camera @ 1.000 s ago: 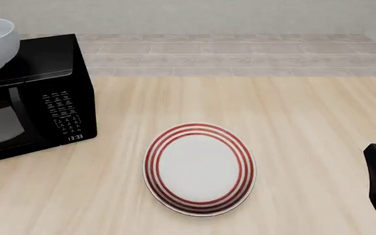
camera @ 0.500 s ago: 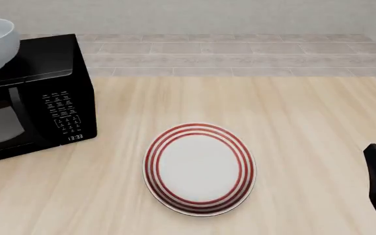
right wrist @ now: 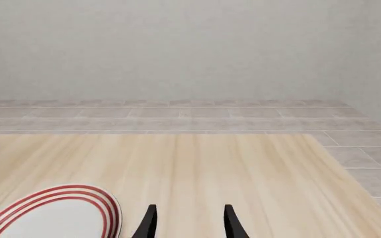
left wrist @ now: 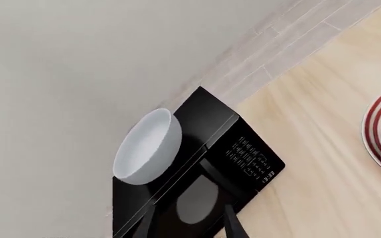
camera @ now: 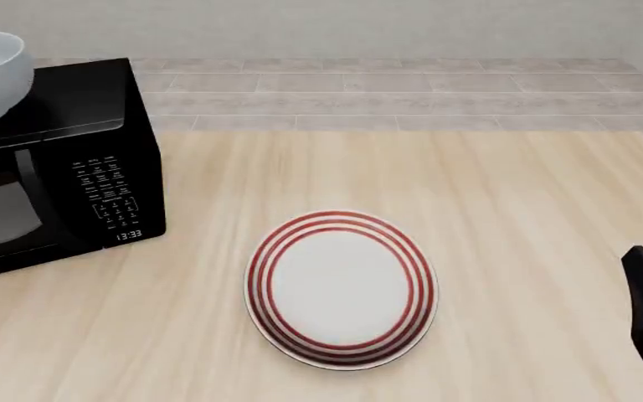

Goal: Pick up the white bowl and put it on the plate.

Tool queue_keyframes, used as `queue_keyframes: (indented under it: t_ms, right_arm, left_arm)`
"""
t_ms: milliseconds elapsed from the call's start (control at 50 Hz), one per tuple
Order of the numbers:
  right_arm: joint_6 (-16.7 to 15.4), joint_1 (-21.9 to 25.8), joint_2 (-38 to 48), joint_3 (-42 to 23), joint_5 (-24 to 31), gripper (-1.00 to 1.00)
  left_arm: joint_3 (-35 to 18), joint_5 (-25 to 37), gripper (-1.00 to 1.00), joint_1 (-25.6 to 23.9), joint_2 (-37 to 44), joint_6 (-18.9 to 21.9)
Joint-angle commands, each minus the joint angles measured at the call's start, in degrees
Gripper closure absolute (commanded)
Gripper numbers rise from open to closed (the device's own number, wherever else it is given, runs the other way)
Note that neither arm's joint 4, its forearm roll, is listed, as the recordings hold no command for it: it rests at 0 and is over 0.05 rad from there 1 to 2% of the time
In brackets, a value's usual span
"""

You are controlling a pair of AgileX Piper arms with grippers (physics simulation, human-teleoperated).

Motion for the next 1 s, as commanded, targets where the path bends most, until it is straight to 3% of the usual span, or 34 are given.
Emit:
queue_keyframes:
  t_ms: [20,60,120,260,300,320,340,560,640,680,720,740,760,800,820,860,1000]
  right_arm:
    - [0.0,0.0,0.4,0.0,-1.0,-1.0]
    - [0.0,0.0,0.3,0.0,-1.0,-1.0]
    - [0.0,0.0,0.4,0.0,-1.0,-1.0]
    - [0.0,0.0,0.4,0.0,-1.0,-1.0]
    - [0.0,0.0,0.4,0.0,-1.0,-1.0]
    - [0.0,0.0,0.4,0.0,-1.0,-1.0]
    - [0.0,0.0,0.4,0.0,-1.0,-1.0]
    - [0.0,0.0,0.4,0.0,-1.0,-1.0]
    - [0.0,0.0,0.4,0.0,-1.0,-1.0]
    - [0.0,0.0,0.4,0.0,-1.0,-1.0]
    - [0.0,0.0,0.3,0.0,-1.0,-1.0]
    - [0.0,0.0,0.4,0.0,-1.0,-1.0]
    - [0.0,0.0,0.4,0.0,-1.0,-1.0]
    - [0.0,0.0,0.4,0.0,-1.0,-1.0]
    - [0.0,0.0,0.4,0.0,-1.0,-1.0]
    - [0.0,0.0,0.4,0.0,-1.0,-1.0]
    - [0.0,0.0,0.4,0.0,-1.0,-1.0]
  left_arm:
    - [-3.7,-0.8,-1.0,1.6,6.8,4.1]
    - [-3.3,-3.0,-1.0,3.1,7.8,6.1]
    - [-6.3,-0.6,-1.0,2.0,8.8,5.2]
    - [-5.9,-0.6,-1.0,1.6,11.1,6.6]
    - [-7.1,-3.3,-1.0,3.5,14.0,6.7]
    - [-3.6,-5.6,-1.0,3.6,12.9,6.5]
    - [-7.6,-3.7,-1.0,3.6,15.0,6.7]
    - [-11.9,-3.9,-1.0,3.8,20.7,6.6]
    - [-12.0,-5.6,-1.0,4.5,22.7,7.5]
    - [-8.0,-9.2,-1.0,4.6,22.5,6.9]
    - [-11.0,-7.7,-1.0,5.9,25.3,8.4]
    - [-7.0,-10.9,-1.0,5.8,24.5,8.9]
    - [-8.9,-9.6,-1.0,5.8,25.3,8.7]
    - [-6.9,-11.5,-1.0,5.8,25.3,8.5]
    - [-10.4,-8.9,-1.0,5.6,26.4,8.4]
    - [-7.0,-12.6,-1.0,6.3,26.5,9.0]
    - [-9.1,-12.6,-1.0,7.0,28.8,9.4]
